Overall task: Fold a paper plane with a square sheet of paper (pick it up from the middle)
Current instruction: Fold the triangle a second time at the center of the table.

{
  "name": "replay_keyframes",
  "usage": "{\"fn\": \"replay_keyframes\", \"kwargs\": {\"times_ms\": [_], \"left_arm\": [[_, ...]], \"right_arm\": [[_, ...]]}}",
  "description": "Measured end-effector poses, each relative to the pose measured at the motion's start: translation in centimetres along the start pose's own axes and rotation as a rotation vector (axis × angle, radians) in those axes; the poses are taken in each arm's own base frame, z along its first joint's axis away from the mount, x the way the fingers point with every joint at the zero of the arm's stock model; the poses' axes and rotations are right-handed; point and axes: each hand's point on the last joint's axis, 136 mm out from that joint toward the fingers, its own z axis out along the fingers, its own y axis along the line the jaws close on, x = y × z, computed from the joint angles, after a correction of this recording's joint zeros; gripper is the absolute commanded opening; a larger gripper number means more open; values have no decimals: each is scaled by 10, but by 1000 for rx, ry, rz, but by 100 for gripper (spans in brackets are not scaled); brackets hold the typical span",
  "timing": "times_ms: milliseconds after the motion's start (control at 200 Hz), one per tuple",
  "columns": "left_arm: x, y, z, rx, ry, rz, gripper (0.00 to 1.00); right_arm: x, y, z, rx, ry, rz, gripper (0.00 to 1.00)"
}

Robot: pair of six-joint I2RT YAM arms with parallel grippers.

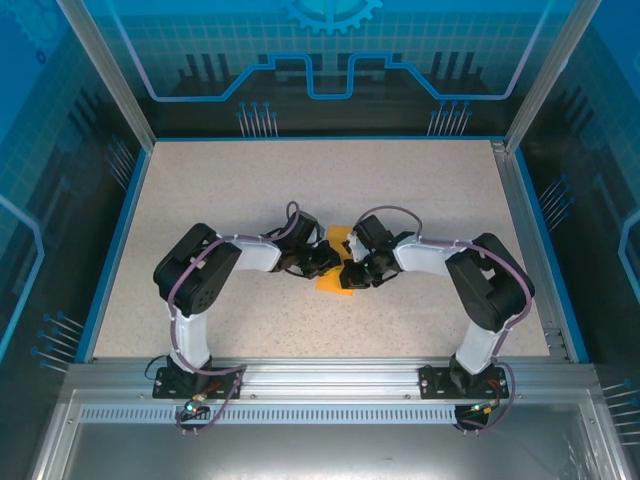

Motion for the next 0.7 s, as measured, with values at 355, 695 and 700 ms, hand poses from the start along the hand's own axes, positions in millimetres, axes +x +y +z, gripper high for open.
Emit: {"fn": "replay_keyframes", "kwargs": {"times_ms": [355, 695, 700], "left_arm": [[0, 0, 0, 0, 0, 0, 13], [0, 0, 0, 0, 0, 0, 12], [0, 0, 0, 0, 0, 0, 12]], "right_arm": [[0, -5, 2, -12, -1, 5, 4], [1, -6, 0, -89, -4, 26, 7], [1, -6, 0, -89, -5, 26, 7]]}}
